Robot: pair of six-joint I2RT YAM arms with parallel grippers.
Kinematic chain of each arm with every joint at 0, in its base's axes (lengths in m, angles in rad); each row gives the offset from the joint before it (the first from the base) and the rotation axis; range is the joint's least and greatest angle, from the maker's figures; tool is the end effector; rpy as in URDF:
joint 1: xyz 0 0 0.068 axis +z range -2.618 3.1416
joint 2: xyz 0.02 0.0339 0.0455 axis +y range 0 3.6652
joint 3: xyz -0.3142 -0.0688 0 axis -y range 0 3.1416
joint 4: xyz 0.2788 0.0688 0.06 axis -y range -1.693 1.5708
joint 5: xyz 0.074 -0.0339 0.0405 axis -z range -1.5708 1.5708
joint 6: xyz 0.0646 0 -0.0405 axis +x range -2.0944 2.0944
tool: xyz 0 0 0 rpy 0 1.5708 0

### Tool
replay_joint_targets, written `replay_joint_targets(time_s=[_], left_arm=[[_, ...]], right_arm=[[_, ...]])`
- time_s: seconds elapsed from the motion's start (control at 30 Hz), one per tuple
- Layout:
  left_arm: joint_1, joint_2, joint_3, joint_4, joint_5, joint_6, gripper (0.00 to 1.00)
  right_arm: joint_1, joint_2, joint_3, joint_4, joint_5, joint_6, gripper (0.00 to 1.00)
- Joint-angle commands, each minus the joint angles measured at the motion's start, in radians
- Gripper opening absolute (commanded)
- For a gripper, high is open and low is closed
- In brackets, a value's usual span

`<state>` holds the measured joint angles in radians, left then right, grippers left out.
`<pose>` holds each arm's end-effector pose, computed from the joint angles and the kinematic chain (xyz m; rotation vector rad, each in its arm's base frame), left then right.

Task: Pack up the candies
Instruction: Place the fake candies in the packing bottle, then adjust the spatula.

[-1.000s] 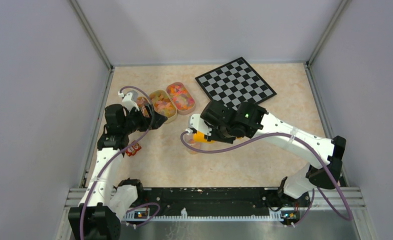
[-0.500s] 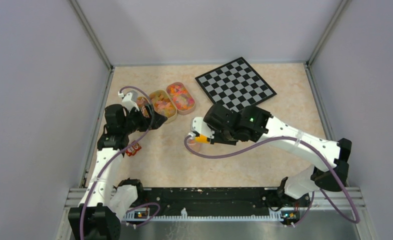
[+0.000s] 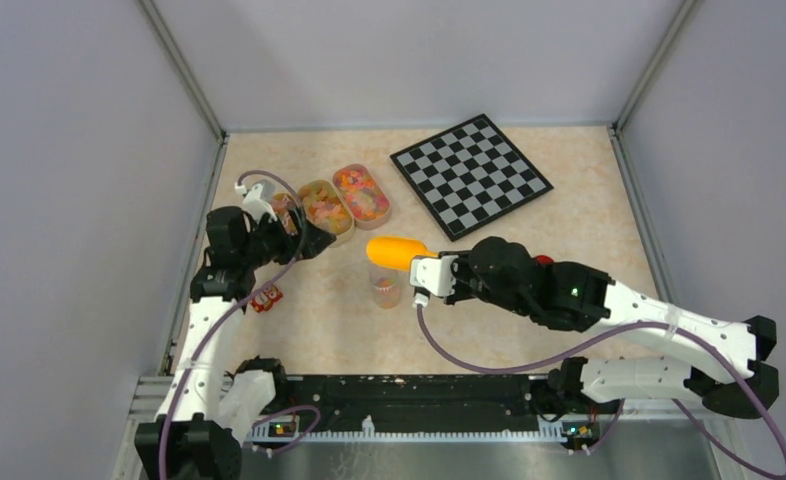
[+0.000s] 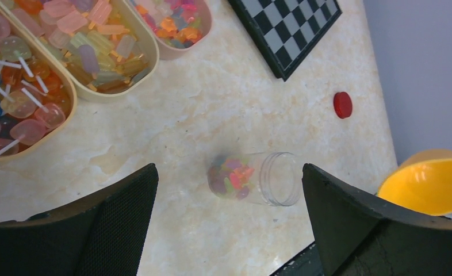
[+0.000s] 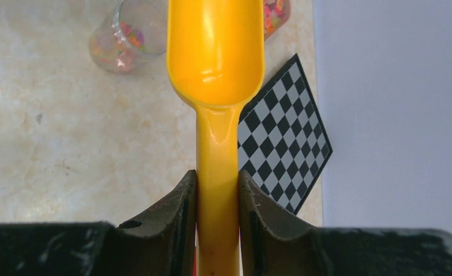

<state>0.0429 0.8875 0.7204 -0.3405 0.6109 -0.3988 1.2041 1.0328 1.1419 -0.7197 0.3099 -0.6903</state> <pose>0.2188 -0.0277 0.3083 -0.0782 2.0847 -0.8501 0.1047 0.2176 0.3956 -1.6368 1.3920 -0.0402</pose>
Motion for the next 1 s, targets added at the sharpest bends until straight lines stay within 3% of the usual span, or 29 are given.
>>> replay_joint_targets(time_s=[0.0, 0.17, 0.27, 0.53, 0.67, 0.8, 0.9, 0.97], left_arm=[[-0.005, -0.046, 0.127, -0.021, 0.073, -0.049, 0.99], [-0.005, -0.070, 0.172, -0.001, 0.154, -0.138, 0.98], [-0.005, -0.105, 0.173, 0.029, 0.110, -0.152, 0.98], [-0.005, -0.095, 0.176, 0.165, 0.029, -0.292, 0.91], [-0.005, -0.027, 0.184, 0.290, 0.168, -0.185, 0.75], [-0.005, 0.019, 0.229, 0.367, 0.237, -0.119, 0.80], [-0.008, 0.043, 0.243, 0.427, 0.237, -0.113, 0.74], [-0.009, 0.076, 0.282, 0.373, 0.211, -0.133, 0.72]], right_arm=[[0.008, 0.025, -0.016, 0.277, 0.055, -0.012, 0.00], [0.000, 0.123, 0.043, 0.315, 0.107, 0.147, 0.00], [-0.026, 0.177, 0.096, 0.307, 0.102, 0.241, 0.00], [-0.179, 0.281, 0.209, 0.333, -0.178, 0.469, 0.00], [-0.201, 0.328, 0.274, 0.302, -0.257, 0.501, 0.00], [-0.248, 0.355, 0.332, 0.272, -0.319, 0.566, 0.00], [-0.314, 0.371, 0.357, 0.271, -0.444, 0.622, 0.00], [-0.342, 0.381, 0.373, 0.264, -0.494, 0.646, 0.00]])
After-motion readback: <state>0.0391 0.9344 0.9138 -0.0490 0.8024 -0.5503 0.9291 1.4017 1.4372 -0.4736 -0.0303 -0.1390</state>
